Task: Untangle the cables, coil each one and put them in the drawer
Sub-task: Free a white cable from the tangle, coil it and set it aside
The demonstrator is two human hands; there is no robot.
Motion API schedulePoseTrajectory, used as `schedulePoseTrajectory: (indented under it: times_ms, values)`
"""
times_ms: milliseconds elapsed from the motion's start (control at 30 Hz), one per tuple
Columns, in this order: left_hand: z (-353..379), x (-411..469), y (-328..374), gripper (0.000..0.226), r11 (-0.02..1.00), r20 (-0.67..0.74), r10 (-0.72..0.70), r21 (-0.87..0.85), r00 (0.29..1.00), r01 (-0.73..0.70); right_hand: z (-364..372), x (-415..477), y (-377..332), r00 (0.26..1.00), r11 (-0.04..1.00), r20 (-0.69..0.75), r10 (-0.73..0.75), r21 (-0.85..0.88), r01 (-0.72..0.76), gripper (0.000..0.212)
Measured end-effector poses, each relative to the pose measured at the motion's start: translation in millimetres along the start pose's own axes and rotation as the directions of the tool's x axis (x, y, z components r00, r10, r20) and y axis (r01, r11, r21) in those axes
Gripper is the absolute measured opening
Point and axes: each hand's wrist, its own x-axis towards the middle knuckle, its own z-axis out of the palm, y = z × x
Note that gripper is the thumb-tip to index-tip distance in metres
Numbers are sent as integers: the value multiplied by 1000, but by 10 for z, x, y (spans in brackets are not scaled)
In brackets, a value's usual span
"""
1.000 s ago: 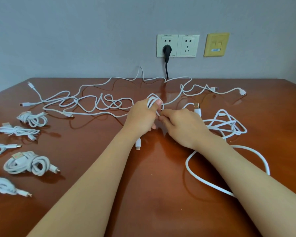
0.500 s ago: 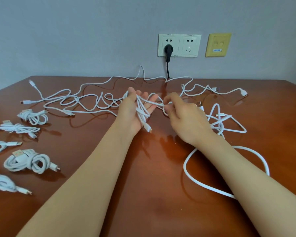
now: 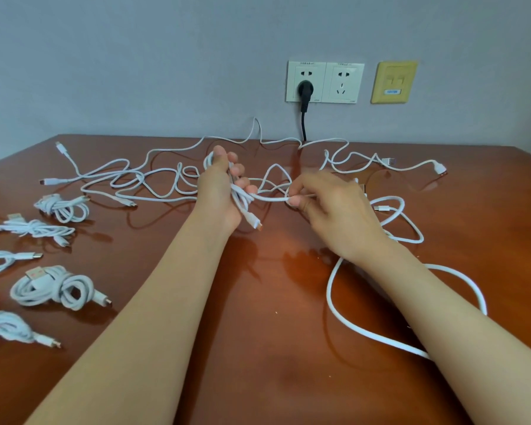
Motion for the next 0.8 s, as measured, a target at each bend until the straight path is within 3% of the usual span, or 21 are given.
schedulePoseTrajectory:
  times_ms: [167,300,400,533,567,633,700,800]
  values:
    - [28,-34,-67,35,940,9,64,334,998,-64,24,9,1,973,934,-46,-228,-291,206,13]
    - [22,-51,-87,33,874,42,68,479,997,-80,4,12,-34,941,902,-9,-338,-290,321,14]
    - [33,-59,-122,33,770,66,78,630,995,-102,16,5,-32,929,905,-24,-369,-238,353,12]
    - [111,-141,-235,43,477,102,5,874,995,-92,-36,-3,-89,973,970,-56,-223,-108,216,28]
    - [115,-164,-257,46,455,116,-52,887,992,-80,-53,-6,-103,985,983,-58,-162,-96,156,36]
    - [105,-197,-286,57,516,190,-183,854,965,-70,-90,-10,-99,1000,992,-7,23,-120,-24,52]
    - [82,-210,-293,66,520,252,-272,851,929,-79,-119,-7,-44,978,971,50,203,-137,-195,61]
    - [94,-249,-293,68,479,307,-429,875,850,-75,-136,4,6,942,950,123,311,-78,-304,53]
